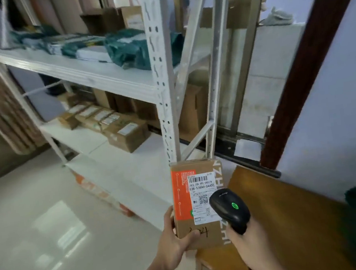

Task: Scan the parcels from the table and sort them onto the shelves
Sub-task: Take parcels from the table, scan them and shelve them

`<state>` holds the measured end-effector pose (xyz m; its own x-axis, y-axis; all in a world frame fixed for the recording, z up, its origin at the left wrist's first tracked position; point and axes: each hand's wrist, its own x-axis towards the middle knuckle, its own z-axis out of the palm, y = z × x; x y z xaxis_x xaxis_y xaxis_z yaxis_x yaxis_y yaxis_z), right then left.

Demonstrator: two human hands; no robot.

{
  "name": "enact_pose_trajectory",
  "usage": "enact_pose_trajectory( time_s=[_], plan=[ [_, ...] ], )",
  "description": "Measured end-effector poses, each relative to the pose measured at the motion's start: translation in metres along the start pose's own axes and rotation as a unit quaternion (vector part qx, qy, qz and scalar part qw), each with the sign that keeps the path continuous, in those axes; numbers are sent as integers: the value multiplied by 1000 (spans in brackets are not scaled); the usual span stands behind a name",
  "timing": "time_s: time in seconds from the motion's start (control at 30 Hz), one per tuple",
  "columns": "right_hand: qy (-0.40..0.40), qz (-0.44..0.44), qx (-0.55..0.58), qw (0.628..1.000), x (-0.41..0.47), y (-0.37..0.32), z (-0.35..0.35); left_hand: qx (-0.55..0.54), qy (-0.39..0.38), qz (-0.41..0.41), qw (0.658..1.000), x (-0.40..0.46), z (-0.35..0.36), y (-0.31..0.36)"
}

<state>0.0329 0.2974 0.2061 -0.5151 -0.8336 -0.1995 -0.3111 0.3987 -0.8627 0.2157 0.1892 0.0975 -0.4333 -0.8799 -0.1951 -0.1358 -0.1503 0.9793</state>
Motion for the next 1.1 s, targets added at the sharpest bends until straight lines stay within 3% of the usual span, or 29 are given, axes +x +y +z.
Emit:
enact_pose_trajectory(
  time_s=[0.2, 0.4, 0.63, 0.83, 1.1],
  plan=[
    [-97, -36, -49, 993, 1, -33, 86, -29, 92, 10, 995, -31, -90, -7],
    [-100, -57, -69, 991, -10, -78, 180, -54, 135, 14, 989, -53, -191, -14],
    [-133, -78, -6, 988, -20, -136, 278, -155, 180, 6, 971, -57, -292, -5],
    [-121, -70, 12, 990, -1, -165, 313, -154, 161, 18, 975, -31, -341, 10],
    [-100, -59, 38, 992, 71, -185, 315, -153, 143, -4, 978, 56, -350, 22]
  ],
)
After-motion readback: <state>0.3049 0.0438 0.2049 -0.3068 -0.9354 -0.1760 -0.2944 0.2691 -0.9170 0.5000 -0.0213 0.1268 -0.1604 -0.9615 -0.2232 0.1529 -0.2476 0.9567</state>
